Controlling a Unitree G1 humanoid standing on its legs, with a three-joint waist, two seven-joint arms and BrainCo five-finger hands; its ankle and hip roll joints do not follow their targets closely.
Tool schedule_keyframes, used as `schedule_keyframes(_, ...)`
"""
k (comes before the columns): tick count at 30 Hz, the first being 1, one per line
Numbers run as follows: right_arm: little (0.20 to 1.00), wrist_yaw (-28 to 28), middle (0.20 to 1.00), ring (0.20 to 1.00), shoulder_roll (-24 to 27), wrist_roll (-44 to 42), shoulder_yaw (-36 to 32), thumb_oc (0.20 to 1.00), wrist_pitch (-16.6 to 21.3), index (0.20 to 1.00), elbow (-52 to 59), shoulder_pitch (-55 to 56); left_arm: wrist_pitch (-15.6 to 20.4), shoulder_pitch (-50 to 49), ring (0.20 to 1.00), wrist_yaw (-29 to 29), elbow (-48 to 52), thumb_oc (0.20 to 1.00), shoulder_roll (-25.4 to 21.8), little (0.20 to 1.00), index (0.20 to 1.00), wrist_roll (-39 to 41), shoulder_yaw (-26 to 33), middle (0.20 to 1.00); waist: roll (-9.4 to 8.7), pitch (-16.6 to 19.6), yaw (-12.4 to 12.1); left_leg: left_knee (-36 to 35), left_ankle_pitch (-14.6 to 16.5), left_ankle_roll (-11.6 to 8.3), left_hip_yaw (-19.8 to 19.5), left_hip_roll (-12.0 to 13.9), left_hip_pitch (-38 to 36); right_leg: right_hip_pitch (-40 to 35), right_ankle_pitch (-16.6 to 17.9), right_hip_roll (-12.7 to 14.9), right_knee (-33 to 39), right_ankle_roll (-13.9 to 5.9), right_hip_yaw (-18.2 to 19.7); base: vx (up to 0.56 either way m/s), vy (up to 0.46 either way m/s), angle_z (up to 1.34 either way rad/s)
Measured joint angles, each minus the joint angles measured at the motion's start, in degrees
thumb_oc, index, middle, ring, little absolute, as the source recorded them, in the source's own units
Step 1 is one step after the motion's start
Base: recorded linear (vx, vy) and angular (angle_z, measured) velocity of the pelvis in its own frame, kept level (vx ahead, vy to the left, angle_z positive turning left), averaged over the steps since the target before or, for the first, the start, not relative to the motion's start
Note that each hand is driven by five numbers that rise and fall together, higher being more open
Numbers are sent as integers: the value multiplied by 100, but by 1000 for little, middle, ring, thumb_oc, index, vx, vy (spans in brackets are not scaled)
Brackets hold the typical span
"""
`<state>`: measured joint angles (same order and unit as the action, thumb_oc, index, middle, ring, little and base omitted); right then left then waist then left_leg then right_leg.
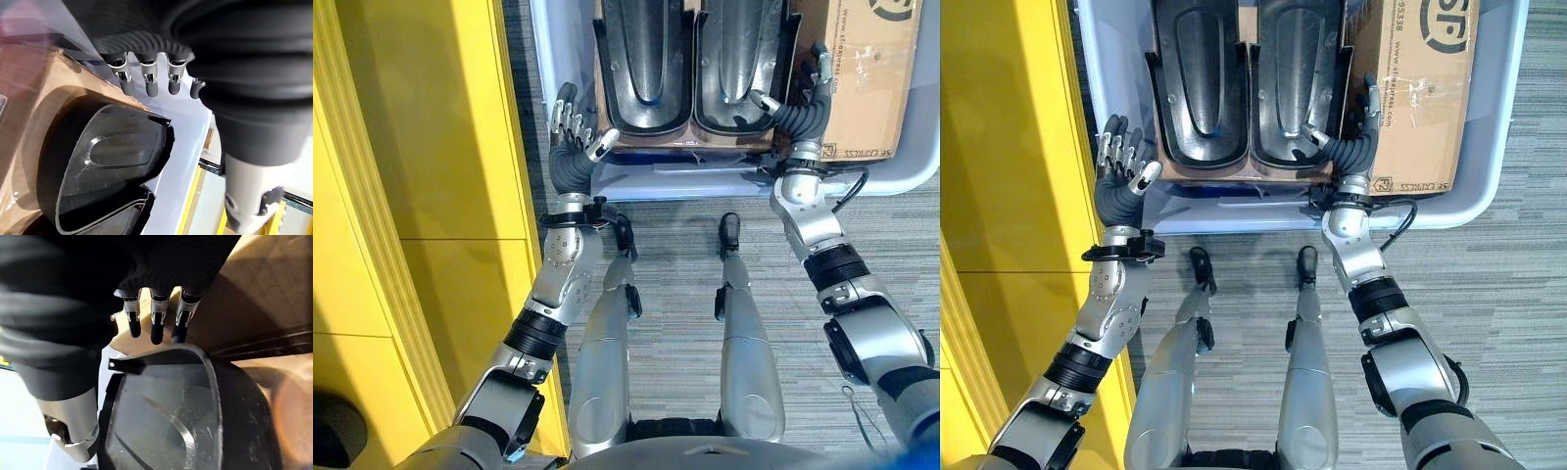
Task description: Move parts from the plastic box to the shelf.
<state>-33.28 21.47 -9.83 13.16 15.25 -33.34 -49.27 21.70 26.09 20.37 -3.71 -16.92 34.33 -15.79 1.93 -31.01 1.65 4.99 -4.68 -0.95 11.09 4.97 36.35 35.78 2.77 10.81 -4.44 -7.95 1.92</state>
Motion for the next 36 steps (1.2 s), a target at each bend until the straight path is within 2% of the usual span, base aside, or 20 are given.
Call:
schedule_keyframes(5,1000,-62,1000,1000,228,-24,8,1000,-26,1000,-522,-320,1,46,1000,-3,1,1000,-60,1000,1000,7,-12,1000,54,-18,-130,1,-17,22,-67,-29,54,9,1,32,0,-2,-76,17,1,7)
schedule_keyframes(18,1000,121,1000,1000,452,-368,325,1000,-70,1000,-1613,-1162,1,55,1000,-52,12,1000,-198,1000,1000,112,-230,1000,54,-18,-192,0,-34,44,-81,-50,216,155,20,50,-1,-20,-93,1,0,0)
schedule_keyframes(25,1000,548,1000,1000,457,-797,568,1000,-38,1000,-3219,-1961,2,83,1000,-204,31,1000,-387,1000,1000,216,-425,1000,56,-16,-246,7,-63,86,-106,-116,238,165,40,120,-18,-53,-115,-4,4,3)
schedule_keyframes(28,1000,698,1000,1000,469,-1017,723,1000,-64,1000,-3538,-2184,3,98,1000,-284,40,1000,-421,1000,1000,271,-454,1000,58,-15,-251,10,-109,104,-122,-132,284,205,93,131,-17,-84,-115,-3,-2,1)
schedule_keyframes(29,445,783,445,445,491,-1131,806,445,-83,445,-3613,-2222,3,98,1000,-286,40,1000,-420,1000,1000,276,-455,1000,58,-15,-251,10,-119,102,-124,-132,284,206,100,131,-17,-84,-115,0,0,0)
schedule_keyframes(30,200,853,200,200,508,-1197,797,200,-110,200,-3611,-2237,3,98,1000,-286,40,1000,-419,1000,1000,284,-453,1000,61,-14,-252,10,-127,98,-127,-131,285,208,107,128,-17,-85,-114,0,0,0)
schedule_keyframes(36,200,1185,200,200,609,-1828,578,200,-148,200,-3408,-2273,-2,109,1000,-316,40,1000,-403,1000,1000,333,-443,1000,64,-11,-233,8,-150,98,-132,-128,296,215,134,122,-20,-81,-113,0,0,0)
